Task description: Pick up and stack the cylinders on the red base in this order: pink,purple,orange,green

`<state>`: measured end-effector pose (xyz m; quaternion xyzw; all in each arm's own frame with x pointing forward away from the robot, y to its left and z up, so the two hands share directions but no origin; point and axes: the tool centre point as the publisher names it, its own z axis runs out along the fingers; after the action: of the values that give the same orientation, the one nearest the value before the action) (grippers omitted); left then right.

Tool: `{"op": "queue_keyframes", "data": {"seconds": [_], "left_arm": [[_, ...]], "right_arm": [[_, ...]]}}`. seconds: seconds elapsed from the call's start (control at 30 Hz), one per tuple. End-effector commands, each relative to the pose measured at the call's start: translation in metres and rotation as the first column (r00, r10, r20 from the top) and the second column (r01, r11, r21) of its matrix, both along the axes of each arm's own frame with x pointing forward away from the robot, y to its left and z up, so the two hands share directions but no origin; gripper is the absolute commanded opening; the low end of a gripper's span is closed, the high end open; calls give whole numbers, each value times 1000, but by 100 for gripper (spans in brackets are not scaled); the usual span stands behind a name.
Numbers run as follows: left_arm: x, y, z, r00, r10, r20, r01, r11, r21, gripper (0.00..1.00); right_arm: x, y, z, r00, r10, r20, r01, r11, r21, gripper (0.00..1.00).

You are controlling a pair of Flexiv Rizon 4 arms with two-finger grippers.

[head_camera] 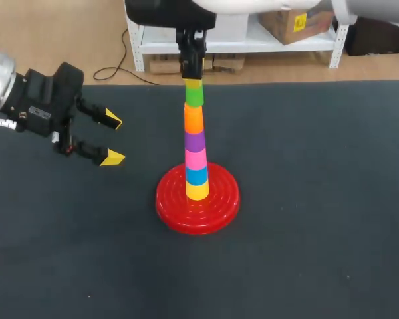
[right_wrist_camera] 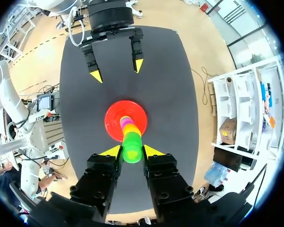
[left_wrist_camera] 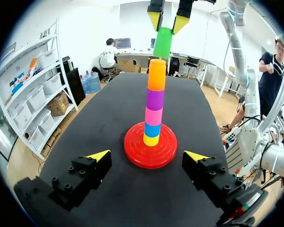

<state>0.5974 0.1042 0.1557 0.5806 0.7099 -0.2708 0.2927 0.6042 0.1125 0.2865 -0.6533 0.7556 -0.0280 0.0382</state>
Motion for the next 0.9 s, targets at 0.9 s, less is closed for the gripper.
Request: {"op": "queue_keyframes", "data": {"seconds": [0.9], "left_arm": [[0, 1, -1, 1000, 0, 3, 0, 1000, -3, 100]], "right_arm": [[11, 7, -10, 998, -7, -64, 6, 1000, -17, 0]]}}
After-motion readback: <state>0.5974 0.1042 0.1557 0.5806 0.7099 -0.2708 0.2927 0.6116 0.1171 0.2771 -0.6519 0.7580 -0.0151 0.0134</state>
